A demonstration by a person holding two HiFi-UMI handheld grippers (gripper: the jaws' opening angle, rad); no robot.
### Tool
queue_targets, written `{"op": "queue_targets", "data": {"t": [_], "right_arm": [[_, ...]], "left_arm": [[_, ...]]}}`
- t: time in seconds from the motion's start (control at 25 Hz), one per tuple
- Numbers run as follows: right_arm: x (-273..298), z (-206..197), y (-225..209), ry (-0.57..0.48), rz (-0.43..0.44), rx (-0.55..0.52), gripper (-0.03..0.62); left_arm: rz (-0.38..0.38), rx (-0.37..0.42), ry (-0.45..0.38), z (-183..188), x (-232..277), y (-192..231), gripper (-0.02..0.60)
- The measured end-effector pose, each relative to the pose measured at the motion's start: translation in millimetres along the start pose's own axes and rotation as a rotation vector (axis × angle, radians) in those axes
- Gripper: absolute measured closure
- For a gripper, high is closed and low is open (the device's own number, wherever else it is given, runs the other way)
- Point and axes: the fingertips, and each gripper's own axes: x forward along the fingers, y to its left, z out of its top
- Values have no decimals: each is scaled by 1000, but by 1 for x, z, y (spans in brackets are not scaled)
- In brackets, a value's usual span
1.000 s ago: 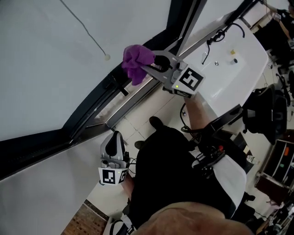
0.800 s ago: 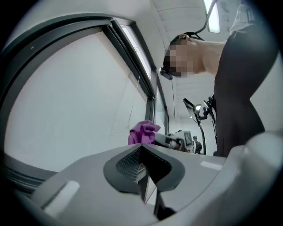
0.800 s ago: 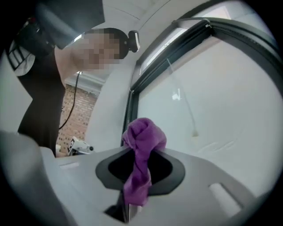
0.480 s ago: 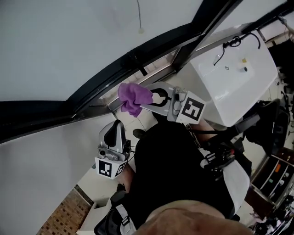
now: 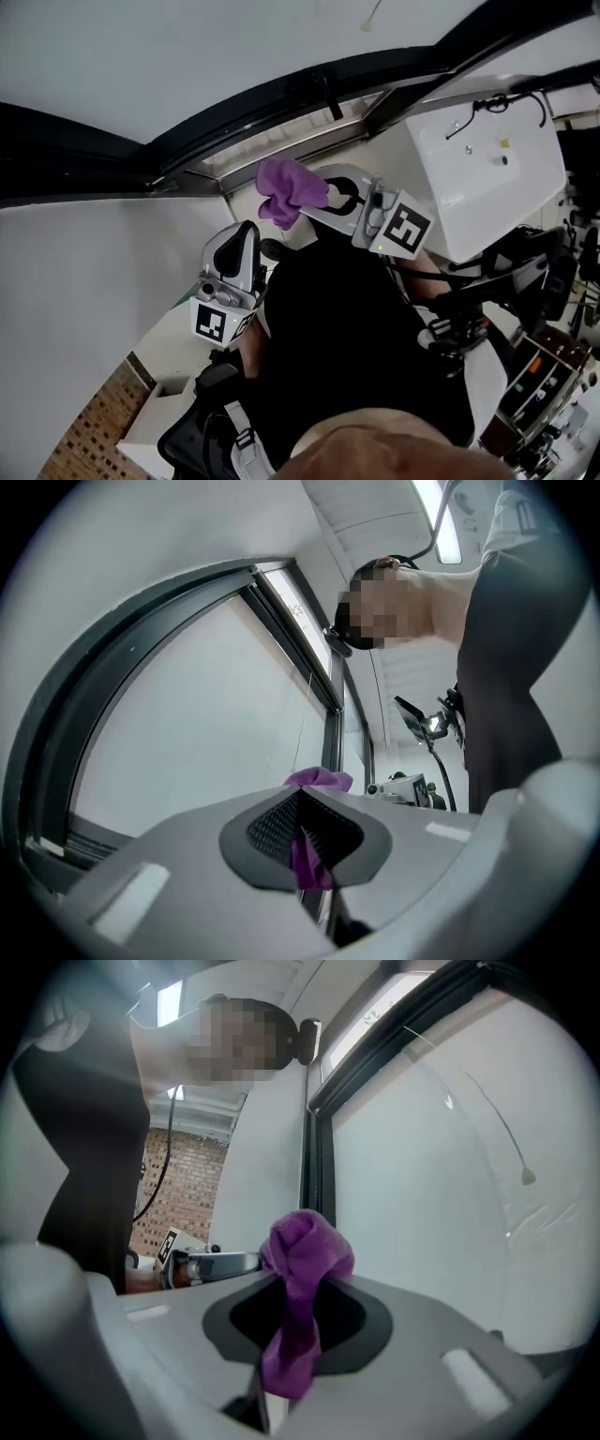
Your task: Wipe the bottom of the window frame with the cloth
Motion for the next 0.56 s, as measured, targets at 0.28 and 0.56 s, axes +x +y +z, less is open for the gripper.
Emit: {"op": "queue_targets", "data": {"t": [0.28, 0.56], "right_arm": [[27, -2, 39, 36, -11, -15, 525], [45, -6, 71, 44, -49, -41, 525]], "left_arm": [[-21, -36, -20, 3, -42, 17, 583], [-93, -54, -101, 12, -71, 31, 583]]}}
